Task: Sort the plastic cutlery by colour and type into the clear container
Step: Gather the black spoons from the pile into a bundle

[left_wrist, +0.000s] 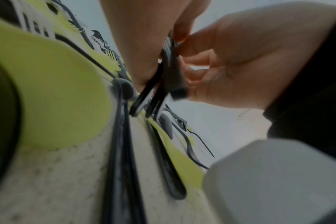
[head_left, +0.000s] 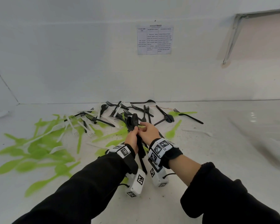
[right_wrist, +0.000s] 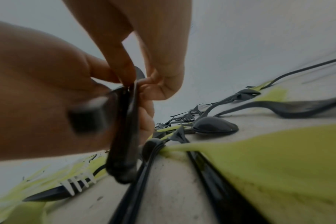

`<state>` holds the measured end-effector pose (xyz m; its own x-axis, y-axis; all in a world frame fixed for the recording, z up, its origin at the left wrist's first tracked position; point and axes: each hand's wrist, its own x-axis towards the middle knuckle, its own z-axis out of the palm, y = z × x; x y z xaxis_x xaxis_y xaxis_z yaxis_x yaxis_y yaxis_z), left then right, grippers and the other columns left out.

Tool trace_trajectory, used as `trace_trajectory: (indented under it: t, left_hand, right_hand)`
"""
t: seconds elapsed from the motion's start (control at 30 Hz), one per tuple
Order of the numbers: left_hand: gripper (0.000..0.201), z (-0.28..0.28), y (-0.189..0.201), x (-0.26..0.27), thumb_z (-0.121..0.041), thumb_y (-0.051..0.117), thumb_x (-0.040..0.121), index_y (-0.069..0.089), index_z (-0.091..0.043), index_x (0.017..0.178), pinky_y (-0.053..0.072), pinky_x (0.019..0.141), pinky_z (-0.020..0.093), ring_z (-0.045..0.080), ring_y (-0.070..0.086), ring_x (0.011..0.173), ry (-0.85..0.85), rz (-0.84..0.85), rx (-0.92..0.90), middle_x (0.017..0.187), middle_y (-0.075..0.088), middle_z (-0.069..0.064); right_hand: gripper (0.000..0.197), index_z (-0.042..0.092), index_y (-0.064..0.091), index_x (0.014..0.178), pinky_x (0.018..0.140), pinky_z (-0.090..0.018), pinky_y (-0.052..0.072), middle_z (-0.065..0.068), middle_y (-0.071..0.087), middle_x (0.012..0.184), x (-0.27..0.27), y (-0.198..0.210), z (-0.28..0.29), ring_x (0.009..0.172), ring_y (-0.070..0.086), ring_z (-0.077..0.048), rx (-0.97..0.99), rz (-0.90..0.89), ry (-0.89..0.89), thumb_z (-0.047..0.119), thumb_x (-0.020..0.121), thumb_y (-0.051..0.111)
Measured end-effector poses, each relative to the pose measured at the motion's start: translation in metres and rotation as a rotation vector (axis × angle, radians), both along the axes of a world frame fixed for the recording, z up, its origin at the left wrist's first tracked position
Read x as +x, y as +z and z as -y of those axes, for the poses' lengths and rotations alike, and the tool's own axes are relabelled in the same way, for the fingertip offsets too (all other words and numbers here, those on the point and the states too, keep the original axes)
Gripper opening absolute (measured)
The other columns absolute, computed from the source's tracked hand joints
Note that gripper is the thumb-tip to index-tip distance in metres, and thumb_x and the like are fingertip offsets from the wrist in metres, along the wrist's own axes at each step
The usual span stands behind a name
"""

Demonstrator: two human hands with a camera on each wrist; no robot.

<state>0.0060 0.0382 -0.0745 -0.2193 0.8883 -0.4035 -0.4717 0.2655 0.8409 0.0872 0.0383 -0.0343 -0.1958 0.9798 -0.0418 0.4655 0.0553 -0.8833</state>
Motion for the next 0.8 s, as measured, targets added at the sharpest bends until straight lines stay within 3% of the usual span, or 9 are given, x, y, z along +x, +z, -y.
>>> trace_trajectory:
  t: [0.1, 0.23, 0.37, 0.43, 0.53, 0.6, 0.67, 0.73, 0.8]
  left_hand:
    - [0.039, -0.002, -0.003, -0.001, -0.029, 0.034, 0.102, 0.042, -0.004, 0.131, 0.046, 0.067, 0.032, 0.024, 0.060, 0.084, -0.012, -0.019, 0.023, 0.104, 0.062, 0.013]
    - [0.015, -0.007, -0.003, 0.002, -0.024, 0.032, 0.103, 0.045, -0.016, 0.102, 0.038, 0.051, 0.025, 0.016, 0.048, 0.055, -0.044, -0.067, 0.071, 0.076, 0.052, 0.009]
    - [0.022, -0.018, -0.001, 0.011, -0.026, 0.030, 0.103, 0.043, -0.010, 0.112, 0.036, 0.037, 0.018, 0.009, 0.043, 0.036, -0.018, -0.128, 0.097, 0.061, 0.041, 0.005]
    - [0.021, -0.025, 0.001, 0.014, -0.027, 0.032, 0.102, 0.046, -0.011, 0.106, 0.038, 0.040, 0.020, 0.012, 0.045, 0.044, -0.002, -0.115, 0.093, 0.063, 0.043, 0.006]
    - [0.025, -0.029, 0.007, 0.019, -0.026, 0.035, 0.101, 0.053, -0.012, 0.108, 0.046, 0.068, 0.031, 0.019, 0.055, 0.073, -0.021, -0.083, 0.071, 0.084, 0.057, 0.008]
    - [0.023, -0.035, 0.009, 0.021, -0.018, 0.036, 0.101, 0.058, -0.014, 0.102, 0.048, 0.078, 0.037, 0.024, 0.059, 0.085, 0.005, -0.163, 0.057, 0.091, 0.061, 0.008]
    - [0.024, -0.041, 0.012, 0.020, -0.011, 0.036, 0.100, 0.059, -0.010, 0.108, 0.053, 0.071, 0.037, 0.028, 0.062, 0.079, 0.028, -0.203, 0.073, 0.089, 0.063, 0.011]
    - [0.025, -0.044, 0.017, 0.022, -0.014, 0.032, 0.102, 0.054, -0.009, 0.113, 0.047, 0.062, 0.034, 0.027, 0.059, 0.070, -0.006, -0.141, 0.067, 0.085, 0.061, 0.011]
    - [0.029, -0.048, 0.021, 0.025, -0.023, 0.029, 0.102, 0.055, -0.010, 0.104, 0.041, 0.062, 0.031, 0.024, 0.055, 0.066, -0.028, -0.060, 0.027, 0.081, 0.060, 0.009]
  right_hand:
    - [0.026, 0.010, 0.063, 0.113, 0.088, -0.025, 0.049, -0.009, 0.069, 0.102, 0.003, -0.005, -0.002, 0.099, 0.064, -0.019, 0.030, -0.058, -0.030, 0.012, 0.088, 0.056]
    - [0.025, 0.012, 0.064, 0.110, 0.088, -0.034, 0.053, -0.004, 0.066, 0.090, 0.008, -0.005, -0.012, 0.082, 0.062, -0.019, 0.023, -0.070, -0.005, 0.012, 0.086, 0.057]
    - [0.023, 0.013, 0.064, 0.107, 0.090, -0.039, 0.053, -0.006, 0.069, 0.091, 0.014, -0.002, -0.026, 0.086, 0.064, -0.021, 0.005, -0.075, -0.001, 0.012, 0.085, 0.058]
    - [0.024, 0.011, 0.064, 0.109, 0.092, -0.039, 0.052, -0.006, 0.067, 0.092, 0.017, 0.000, -0.034, 0.090, 0.064, -0.021, -0.014, -0.096, 0.004, 0.011, 0.085, 0.057]
    - [0.027, 0.009, 0.063, 0.112, 0.096, -0.037, 0.049, -0.008, 0.066, 0.098, 0.020, 0.002, -0.050, 0.098, 0.063, -0.023, -0.025, -0.072, -0.011, 0.010, 0.086, 0.054]
    - [0.026, 0.010, 0.064, 0.111, 0.095, -0.035, 0.049, -0.005, 0.065, 0.095, 0.022, 0.002, -0.060, 0.095, 0.061, -0.021, -0.036, -0.065, -0.004, 0.011, 0.086, 0.055]
    - [0.025, 0.011, 0.065, 0.109, 0.091, -0.037, 0.051, -0.002, 0.063, 0.091, 0.023, 0.002, -0.067, 0.090, 0.061, -0.021, -0.049, -0.069, 0.024, 0.011, 0.085, 0.056]
    - [0.024, 0.011, 0.065, 0.109, 0.090, -0.039, 0.053, 0.000, 0.063, 0.088, 0.024, 0.001, -0.074, 0.092, 0.063, -0.023, -0.042, -0.085, 0.026, 0.011, 0.085, 0.058]
    - [0.024, 0.009, 0.066, 0.109, 0.093, -0.033, 0.050, -0.002, 0.065, 0.092, 0.026, -0.002, -0.081, 0.093, 0.062, -0.019, 0.018, -0.062, 0.008, 0.011, 0.086, 0.059]
